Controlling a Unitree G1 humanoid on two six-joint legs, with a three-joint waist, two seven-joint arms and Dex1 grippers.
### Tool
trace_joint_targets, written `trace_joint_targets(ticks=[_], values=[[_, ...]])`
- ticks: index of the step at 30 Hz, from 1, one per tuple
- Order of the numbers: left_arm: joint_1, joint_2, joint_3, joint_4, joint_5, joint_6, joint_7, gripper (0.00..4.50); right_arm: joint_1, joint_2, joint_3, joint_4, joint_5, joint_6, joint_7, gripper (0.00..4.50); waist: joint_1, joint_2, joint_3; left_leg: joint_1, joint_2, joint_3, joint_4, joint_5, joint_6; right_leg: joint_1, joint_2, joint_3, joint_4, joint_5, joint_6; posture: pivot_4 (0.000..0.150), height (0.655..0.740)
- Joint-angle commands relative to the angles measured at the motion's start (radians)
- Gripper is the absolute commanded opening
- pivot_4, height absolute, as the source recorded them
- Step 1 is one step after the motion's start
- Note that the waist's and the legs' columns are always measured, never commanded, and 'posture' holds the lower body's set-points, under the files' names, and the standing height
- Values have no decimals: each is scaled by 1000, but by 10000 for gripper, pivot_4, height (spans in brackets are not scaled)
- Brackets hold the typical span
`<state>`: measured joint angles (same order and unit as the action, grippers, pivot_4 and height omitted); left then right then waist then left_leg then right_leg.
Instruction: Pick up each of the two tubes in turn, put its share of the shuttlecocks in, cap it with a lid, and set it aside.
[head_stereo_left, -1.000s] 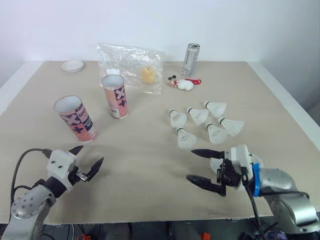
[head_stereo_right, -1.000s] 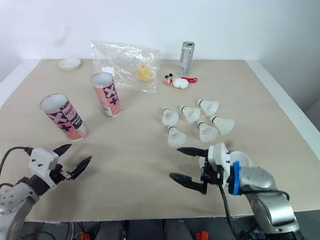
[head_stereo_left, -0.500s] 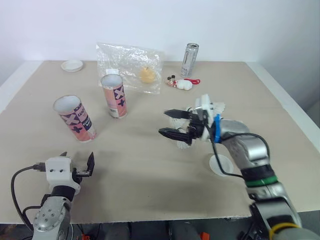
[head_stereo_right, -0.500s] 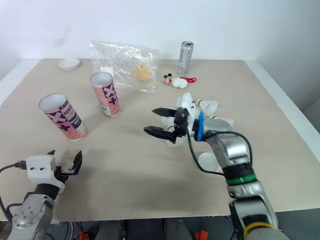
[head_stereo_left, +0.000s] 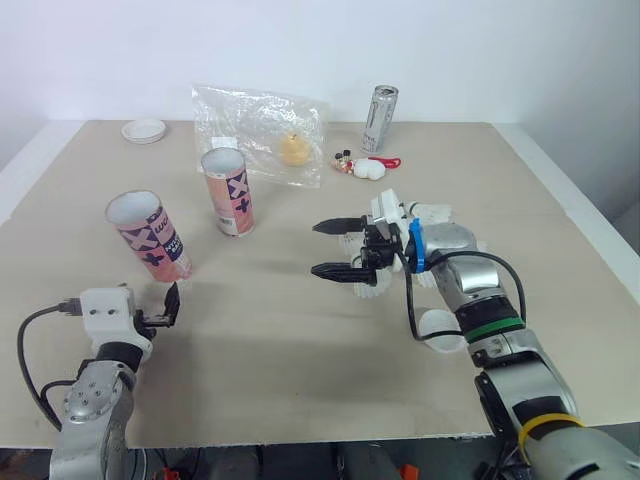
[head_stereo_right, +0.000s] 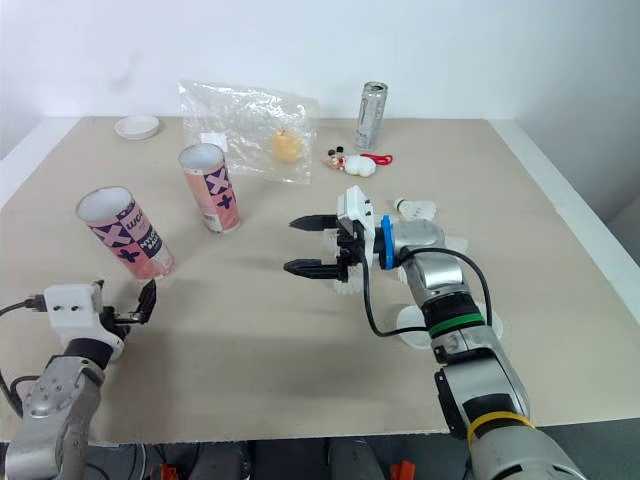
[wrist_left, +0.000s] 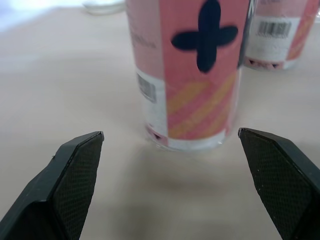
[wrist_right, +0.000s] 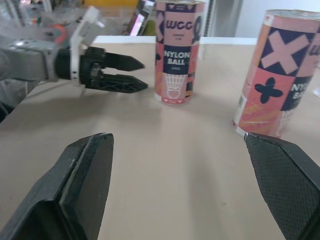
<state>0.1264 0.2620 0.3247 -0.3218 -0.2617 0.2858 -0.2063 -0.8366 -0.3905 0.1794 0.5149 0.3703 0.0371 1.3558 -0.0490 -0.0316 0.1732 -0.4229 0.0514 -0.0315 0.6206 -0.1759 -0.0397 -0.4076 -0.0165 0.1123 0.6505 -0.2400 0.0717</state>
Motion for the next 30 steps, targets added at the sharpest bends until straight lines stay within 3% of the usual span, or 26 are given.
trace_joint_targets(ticks=[1, 19, 30], values=[[-50, 34, 24, 65, -26, -11, -34, 45000, -32, 12, -33, 7, -6, -28, 10, 44839, 0, 0, 0, 0, 0, 0, 0, 0, 0, 0, 0, 0, 0, 0, 0, 1500, 7400], [-282, 126, -39, 357, 5, -75, -142, 45000, -14, 28, -50, -27, -32, -33, -38, 44839, 1, 1, 0, 0, 0, -1, -1, 0, -1, 0, 0, -1, 0, 1, -1, 1500, 7400], [-411, 202, -85, 624, 47, -179, -252, 45000, -23, 42, -55, -38, -29, -13, -50, 44839, 1, 3, 1, 1, 0, -1, -1, 1, -1, 0, 0, -1, 1, 1, -1, 1500, 7400]])
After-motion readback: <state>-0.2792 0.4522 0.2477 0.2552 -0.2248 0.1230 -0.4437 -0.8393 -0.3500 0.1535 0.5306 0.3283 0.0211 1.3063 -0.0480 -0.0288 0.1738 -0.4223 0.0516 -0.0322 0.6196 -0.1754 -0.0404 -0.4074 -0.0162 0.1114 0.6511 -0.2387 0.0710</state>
